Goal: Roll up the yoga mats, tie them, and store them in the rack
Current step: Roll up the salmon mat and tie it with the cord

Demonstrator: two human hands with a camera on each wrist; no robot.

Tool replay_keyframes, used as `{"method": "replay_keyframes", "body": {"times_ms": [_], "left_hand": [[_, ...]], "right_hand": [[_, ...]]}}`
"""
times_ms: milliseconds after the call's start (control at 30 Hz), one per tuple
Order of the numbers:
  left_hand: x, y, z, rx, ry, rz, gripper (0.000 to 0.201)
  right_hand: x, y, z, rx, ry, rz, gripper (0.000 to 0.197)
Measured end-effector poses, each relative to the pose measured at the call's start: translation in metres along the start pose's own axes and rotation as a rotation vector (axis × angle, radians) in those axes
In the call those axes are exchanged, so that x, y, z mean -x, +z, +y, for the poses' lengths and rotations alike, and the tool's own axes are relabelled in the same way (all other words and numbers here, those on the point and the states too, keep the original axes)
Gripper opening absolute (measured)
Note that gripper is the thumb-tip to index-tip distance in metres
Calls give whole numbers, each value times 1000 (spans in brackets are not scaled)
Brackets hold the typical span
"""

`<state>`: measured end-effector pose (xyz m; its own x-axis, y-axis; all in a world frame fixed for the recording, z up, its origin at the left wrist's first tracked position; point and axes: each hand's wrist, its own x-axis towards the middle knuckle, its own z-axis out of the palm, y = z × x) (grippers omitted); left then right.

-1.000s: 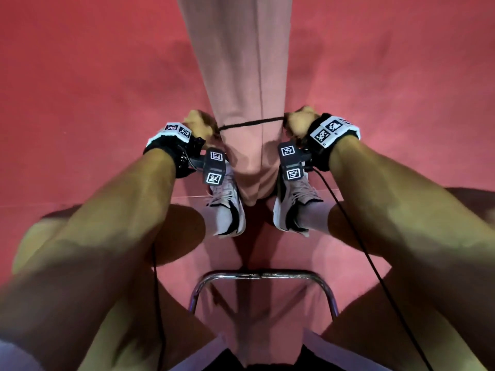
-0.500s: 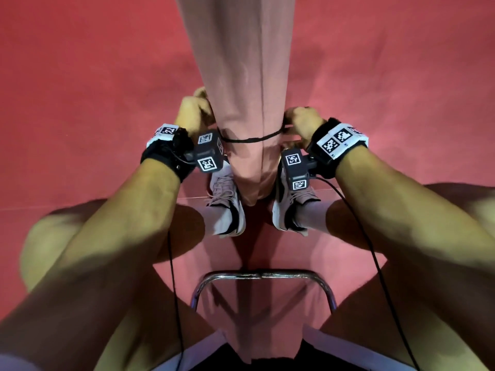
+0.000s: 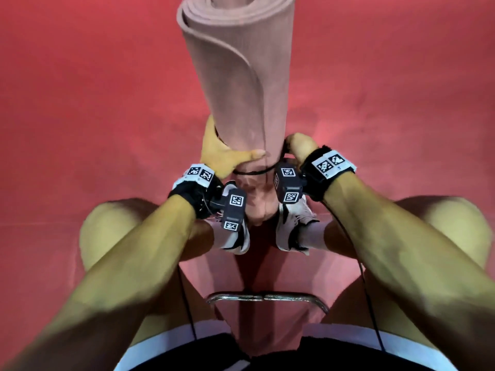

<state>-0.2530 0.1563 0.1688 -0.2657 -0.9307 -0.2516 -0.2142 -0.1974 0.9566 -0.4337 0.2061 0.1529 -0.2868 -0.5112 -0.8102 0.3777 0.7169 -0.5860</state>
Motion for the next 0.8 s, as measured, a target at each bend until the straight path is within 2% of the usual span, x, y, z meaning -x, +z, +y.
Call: {"method": "replay_keyframes", "body": {"times_ms": [100, 167, 233, 300, 333, 400, 467, 533, 600, 667, 733, 800], "left_hand": [[6, -17, 13, -13, 16, 70, 110], [9, -27, 33, 98, -14, 137, 104], [20, -37, 59, 230, -37, 214, 96], [33, -43, 80, 349, -69, 251, 86], [36, -46, 86, 400, -84, 255, 79], [50, -51, 101, 492, -124, 293, 67], [65, -55, 117, 613, -163, 355, 64], [74, -59, 128, 715, -189, 386, 66], [82, -64, 135, 772, -211, 366, 72], [89, -66, 139, 814, -225, 339, 88], [98, -66, 143, 833, -237, 337, 102], [103, -66, 144, 846, -227, 330, 106]], "right_hand": [[27, 6, -7, -179, -69, 6, 14], [49, 9, -19, -222, -123, -6, 12], [71, 13, -31, -182, -230, 23, 9], [91, 16, -38, -46, -418, 94, 12], [101, 18, -41, 79, -512, 129, 25], [127, 19, -43, 437, -717, 176, 64], [156, 16, -43, 768, -929, 213, 103], [179, 7, -42, 1047, -1018, 243, 130], [195, -2, -38, 1293, -1005, 321, 145], [211, -7, -35, 1485, -978, 424, 153], [221, -7, -35, 1571, -975, 512, 153], [230, -6, -39, 1572, -1001, 567, 149]]}}
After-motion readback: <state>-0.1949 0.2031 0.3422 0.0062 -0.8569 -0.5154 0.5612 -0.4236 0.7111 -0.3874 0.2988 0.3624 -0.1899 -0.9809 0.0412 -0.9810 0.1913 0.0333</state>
